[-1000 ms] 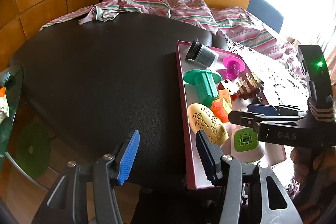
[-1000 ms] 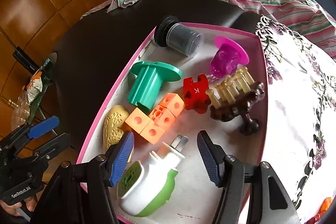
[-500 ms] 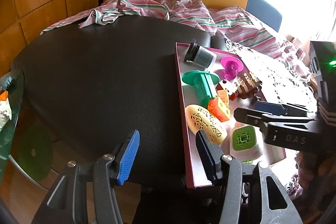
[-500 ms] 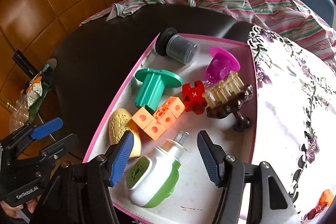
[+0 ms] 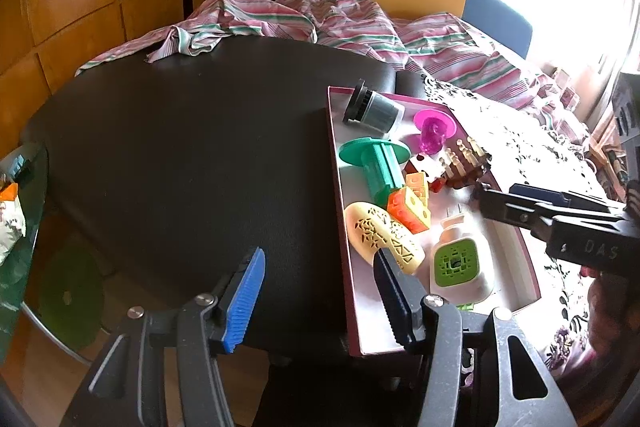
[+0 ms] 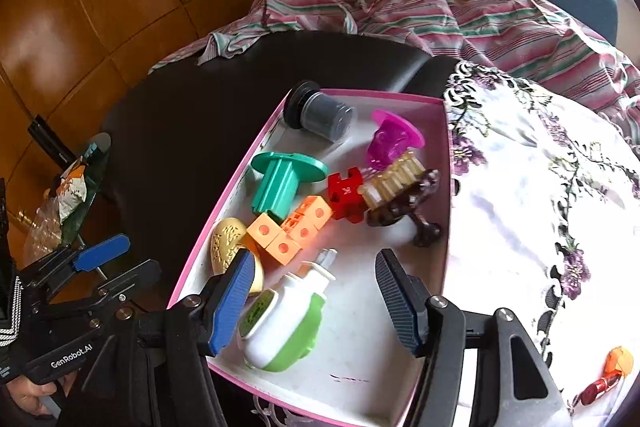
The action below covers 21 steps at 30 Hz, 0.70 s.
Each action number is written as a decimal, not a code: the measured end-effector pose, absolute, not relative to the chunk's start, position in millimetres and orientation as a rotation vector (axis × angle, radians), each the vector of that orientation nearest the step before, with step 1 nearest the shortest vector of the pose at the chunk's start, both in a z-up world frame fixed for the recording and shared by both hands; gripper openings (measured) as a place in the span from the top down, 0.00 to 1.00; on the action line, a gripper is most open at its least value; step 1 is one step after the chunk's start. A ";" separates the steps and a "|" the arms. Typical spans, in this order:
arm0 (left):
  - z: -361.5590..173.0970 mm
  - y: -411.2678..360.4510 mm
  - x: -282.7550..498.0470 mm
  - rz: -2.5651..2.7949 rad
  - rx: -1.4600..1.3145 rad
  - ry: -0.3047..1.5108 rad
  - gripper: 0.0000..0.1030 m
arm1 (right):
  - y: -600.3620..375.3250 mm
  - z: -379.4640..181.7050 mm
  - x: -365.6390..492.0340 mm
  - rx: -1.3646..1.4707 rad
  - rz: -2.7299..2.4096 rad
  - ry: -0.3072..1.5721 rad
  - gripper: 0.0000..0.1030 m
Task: Organize rigid objects
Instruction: 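Move both tools back over the cloth toward the red tube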
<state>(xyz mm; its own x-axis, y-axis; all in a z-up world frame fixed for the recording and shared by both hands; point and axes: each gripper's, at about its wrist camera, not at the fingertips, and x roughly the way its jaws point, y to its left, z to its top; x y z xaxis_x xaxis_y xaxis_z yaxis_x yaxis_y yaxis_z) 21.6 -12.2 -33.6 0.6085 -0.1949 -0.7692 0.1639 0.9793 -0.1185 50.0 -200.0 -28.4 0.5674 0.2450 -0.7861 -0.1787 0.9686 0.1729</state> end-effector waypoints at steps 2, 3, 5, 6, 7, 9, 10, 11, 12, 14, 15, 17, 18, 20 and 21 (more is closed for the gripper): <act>-31.6 -14.0 20.9 -0.210 -0.031 0.887 0.44 | -207.7 -24.7 47.5 0.085 0.234 0.927 0.38; -30.3 -15.1 20.2 -0.212 -0.027 0.884 0.44 | -213.1 -22.9 46.0 0.093 0.222 0.922 0.38; -28.3 -16.8 19.0 -0.218 -0.024 0.878 0.44 | -223.7 -20.5 43.3 0.110 0.200 0.917 0.38; -27.1 -18.2 19.0 -0.221 -0.020 0.876 0.44 | -230.3 -19.4 42.1 0.120 0.186 0.915 0.38; -26.2 -19.5 18.9 -0.224 -0.017 0.874 0.44 | -238.5 -18.3 40.1 0.131 0.169 0.913 0.38; -24.1 -22.0 18.8 -0.231 -0.013 0.869 0.44 | -254.0 -16.9 36.8 0.152 0.136 0.915 0.38; -23.3 -23.0 18.9 -0.234 -0.010 0.867 0.44 | -262.5 -16.5 34.5 0.161 0.117 0.915 0.38; -22.5 -24.5 18.9 -0.238 -0.006 0.865 0.44 | -272.8 -16.2 31.3 0.175 0.097 0.915 0.38; -21.7 -26.3 19.1 -0.243 -0.003 0.864 0.44 | -283.1 -15.7 28.6 0.193 0.079 0.916 0.38; -20.2 -30.1 19.5 -0.251 0.003 0.863 0.43 | -307.5 -15.4 21.8 0.237 0.036 0.919 0.38; -18.9 -32.6 19.5 -0.258 0.005 0.860 0.43 | -319.8 -15.1 17.4 0.257 0.011 0.918 0.38; -16.4 -37.6 19.9 -0.270 0.013 0.855 0.43 | -346.3 -13.6 7.9 0.305 -0.045 0.914 0.38; -14.5 -41.2 20.1 -0.279 0.021 0.851 0.43 | -360.1 -12.4 2.3 0.331 -0.071 0.910 0.38; -10.3 -47.0 20.8 -0.297 0.028 0.840 0.43 | -388.9 -9.4 -9.3 0.383 -0.132 0.900 0.38; -7.2 -50.7 20.7 -0.307 0.030 0.831 0.43 | -402.9 -7.9 -15.9 0.407 -0.164 0.893 0.38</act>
